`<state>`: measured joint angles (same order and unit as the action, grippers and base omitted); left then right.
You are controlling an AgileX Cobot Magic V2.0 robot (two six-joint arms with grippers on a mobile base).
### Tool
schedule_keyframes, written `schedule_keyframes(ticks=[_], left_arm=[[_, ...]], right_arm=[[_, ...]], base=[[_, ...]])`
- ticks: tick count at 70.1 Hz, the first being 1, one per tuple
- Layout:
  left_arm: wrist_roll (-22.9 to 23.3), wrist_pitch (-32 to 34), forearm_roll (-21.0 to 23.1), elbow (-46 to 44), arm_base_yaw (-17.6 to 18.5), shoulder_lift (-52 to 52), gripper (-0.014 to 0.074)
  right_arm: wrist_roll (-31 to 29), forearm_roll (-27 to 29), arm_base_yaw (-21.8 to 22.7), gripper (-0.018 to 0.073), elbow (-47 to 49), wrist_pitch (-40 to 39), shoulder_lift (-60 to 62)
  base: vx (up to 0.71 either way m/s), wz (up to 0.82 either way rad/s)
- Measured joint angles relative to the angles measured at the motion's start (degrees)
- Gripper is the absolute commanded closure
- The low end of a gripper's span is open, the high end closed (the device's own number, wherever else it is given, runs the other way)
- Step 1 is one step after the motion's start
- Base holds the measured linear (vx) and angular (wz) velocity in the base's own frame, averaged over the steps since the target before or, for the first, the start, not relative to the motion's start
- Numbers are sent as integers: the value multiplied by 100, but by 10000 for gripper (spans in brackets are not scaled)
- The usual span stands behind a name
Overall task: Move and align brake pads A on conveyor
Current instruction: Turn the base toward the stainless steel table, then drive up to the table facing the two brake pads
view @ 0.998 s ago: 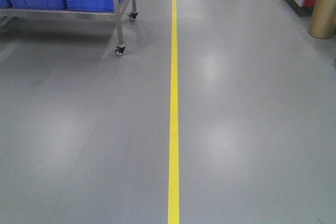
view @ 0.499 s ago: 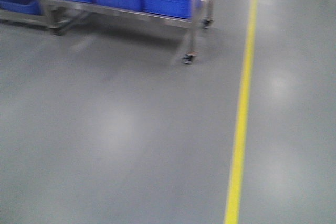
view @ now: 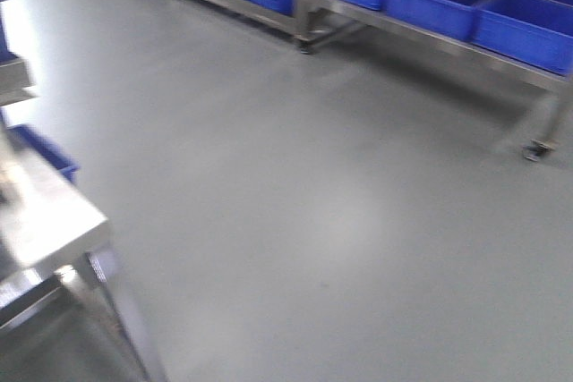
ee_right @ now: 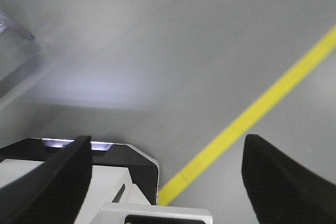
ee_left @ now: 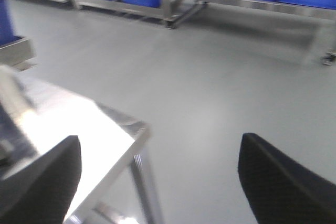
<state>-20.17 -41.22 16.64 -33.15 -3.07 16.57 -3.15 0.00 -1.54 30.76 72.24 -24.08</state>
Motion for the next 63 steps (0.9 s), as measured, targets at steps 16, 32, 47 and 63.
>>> schedule_keyframes(ticks=[16,32,47,63], left_arm=[[0,0,0,0,0,0,11],[0,0,0,0,0,0,11],[0,0,0,0,0,0,11],[0,0,0,0,0,0,11]], right_arm=[[0,0,0,-6,0,0,0],[0,31,0,-6,0,0,0],[0,31,0,-6,0,0,0],[0,31,0,-6,0,0,0]], base=[[23,88],[23,87],[22,82],[21,69]])
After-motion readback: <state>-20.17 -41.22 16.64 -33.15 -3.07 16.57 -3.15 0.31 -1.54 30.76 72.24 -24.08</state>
